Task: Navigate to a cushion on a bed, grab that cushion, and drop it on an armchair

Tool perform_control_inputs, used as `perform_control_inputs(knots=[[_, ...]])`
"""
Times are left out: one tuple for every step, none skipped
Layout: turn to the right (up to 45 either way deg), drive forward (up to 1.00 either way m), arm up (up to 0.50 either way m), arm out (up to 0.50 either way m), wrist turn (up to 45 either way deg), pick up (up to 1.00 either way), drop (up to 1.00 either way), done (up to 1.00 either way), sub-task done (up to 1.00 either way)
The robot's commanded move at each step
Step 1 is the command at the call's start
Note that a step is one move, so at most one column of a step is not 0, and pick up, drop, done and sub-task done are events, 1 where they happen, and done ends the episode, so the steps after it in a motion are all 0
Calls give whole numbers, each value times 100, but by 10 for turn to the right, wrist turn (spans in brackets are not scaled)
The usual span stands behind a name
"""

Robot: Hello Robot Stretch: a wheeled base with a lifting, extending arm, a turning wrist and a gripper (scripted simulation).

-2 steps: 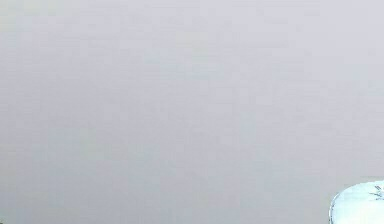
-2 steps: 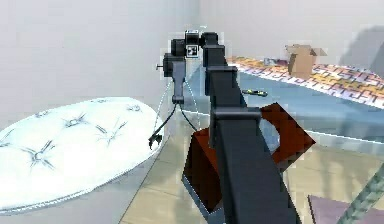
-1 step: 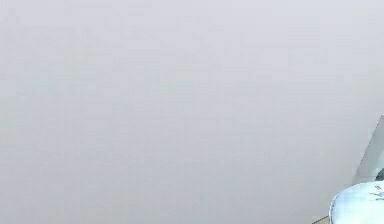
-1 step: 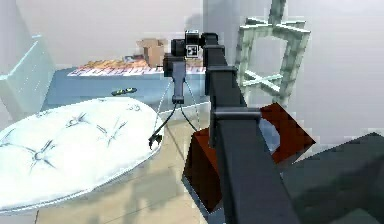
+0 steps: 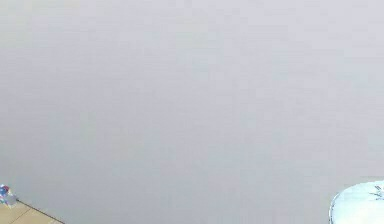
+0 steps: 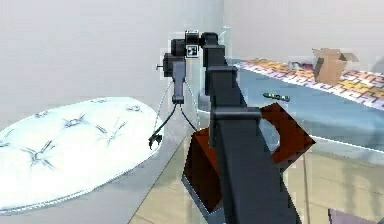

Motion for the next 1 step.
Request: perform_control_inputs(knots=[[-450,0,0,0,0,0,0,0,0]])
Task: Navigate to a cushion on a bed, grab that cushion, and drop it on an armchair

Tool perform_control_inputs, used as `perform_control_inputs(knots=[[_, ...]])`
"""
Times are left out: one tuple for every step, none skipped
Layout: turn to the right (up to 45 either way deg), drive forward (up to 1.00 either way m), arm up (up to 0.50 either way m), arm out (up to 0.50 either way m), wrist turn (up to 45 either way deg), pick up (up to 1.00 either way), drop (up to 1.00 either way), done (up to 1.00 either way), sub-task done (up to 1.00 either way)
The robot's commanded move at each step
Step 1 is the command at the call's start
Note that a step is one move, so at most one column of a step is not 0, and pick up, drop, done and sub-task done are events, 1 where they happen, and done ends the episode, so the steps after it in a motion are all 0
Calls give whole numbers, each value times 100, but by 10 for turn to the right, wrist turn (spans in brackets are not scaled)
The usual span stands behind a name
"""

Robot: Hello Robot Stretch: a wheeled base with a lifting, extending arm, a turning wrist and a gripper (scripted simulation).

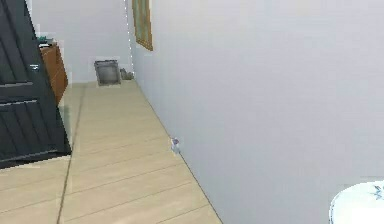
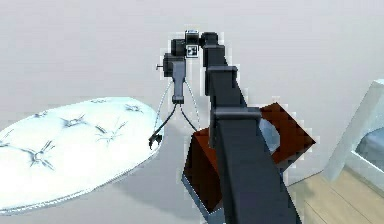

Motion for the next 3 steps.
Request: perform_control_inputs(knots=[[-450,0,0,0,0,0,0,0,0],[450,0,0,0,0,0,0,0,0],[450,0,0,0,0,0,0,0,0]])
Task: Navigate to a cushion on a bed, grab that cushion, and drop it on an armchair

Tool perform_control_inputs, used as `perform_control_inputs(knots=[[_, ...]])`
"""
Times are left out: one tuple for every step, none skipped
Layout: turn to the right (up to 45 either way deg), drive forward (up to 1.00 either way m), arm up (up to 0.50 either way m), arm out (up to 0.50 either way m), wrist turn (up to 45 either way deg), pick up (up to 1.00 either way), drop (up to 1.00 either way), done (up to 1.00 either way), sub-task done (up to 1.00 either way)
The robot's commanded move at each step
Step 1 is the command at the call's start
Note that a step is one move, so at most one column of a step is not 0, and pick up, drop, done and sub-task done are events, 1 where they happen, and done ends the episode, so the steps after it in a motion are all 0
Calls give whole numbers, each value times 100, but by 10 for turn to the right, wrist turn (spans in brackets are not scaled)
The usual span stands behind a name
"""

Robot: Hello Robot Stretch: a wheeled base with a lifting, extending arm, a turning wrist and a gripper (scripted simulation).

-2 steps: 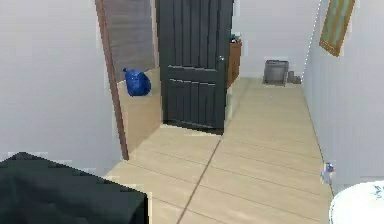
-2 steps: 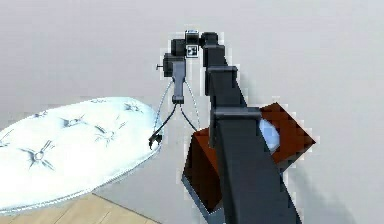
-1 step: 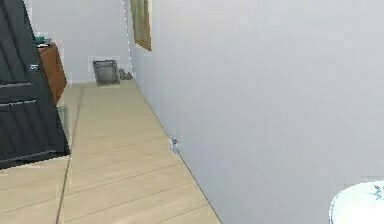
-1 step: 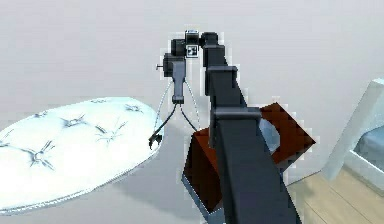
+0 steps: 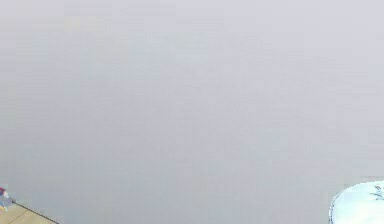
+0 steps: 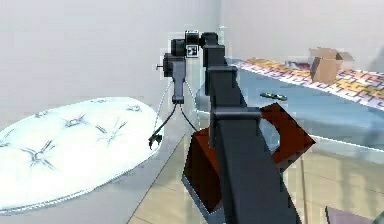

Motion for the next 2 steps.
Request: perform_control_inputs(knots=[[450,0,0,0,0,0,0,0,0],[150,0,0,0,0,0,0,0,0]])
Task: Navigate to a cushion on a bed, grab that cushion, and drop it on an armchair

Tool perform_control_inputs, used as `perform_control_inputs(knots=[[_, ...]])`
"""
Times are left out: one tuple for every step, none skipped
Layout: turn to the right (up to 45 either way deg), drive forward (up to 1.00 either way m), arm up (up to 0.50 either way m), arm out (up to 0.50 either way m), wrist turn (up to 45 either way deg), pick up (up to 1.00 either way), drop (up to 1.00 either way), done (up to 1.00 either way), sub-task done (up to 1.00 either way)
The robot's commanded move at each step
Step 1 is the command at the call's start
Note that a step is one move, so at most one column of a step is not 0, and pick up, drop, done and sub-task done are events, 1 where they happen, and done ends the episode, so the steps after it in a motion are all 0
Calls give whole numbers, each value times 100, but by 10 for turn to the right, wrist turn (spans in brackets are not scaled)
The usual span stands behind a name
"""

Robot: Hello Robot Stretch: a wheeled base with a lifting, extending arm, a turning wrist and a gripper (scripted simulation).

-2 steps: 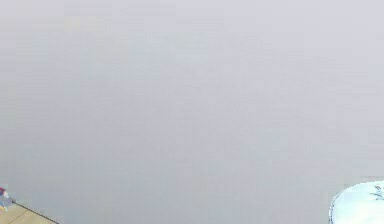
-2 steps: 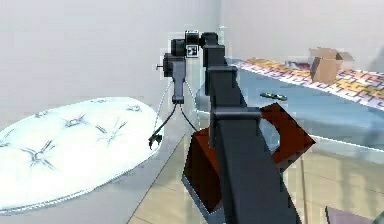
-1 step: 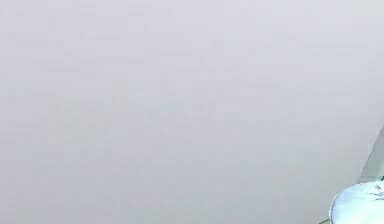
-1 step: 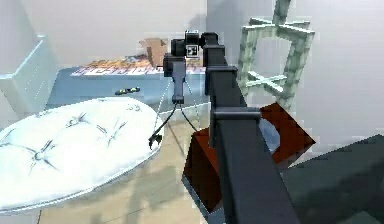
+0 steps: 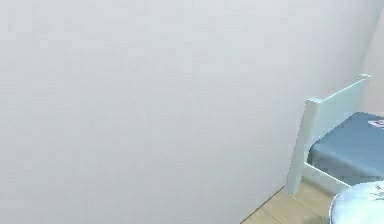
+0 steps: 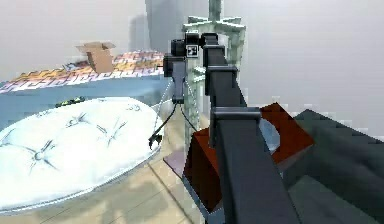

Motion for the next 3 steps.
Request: perform_control_inputs(knots=[[450,0,0,0,0,0,0,0,0],[420,0,0,0,0,0,0,0,0],[0,25,0,0,0,0,0,0,0]])
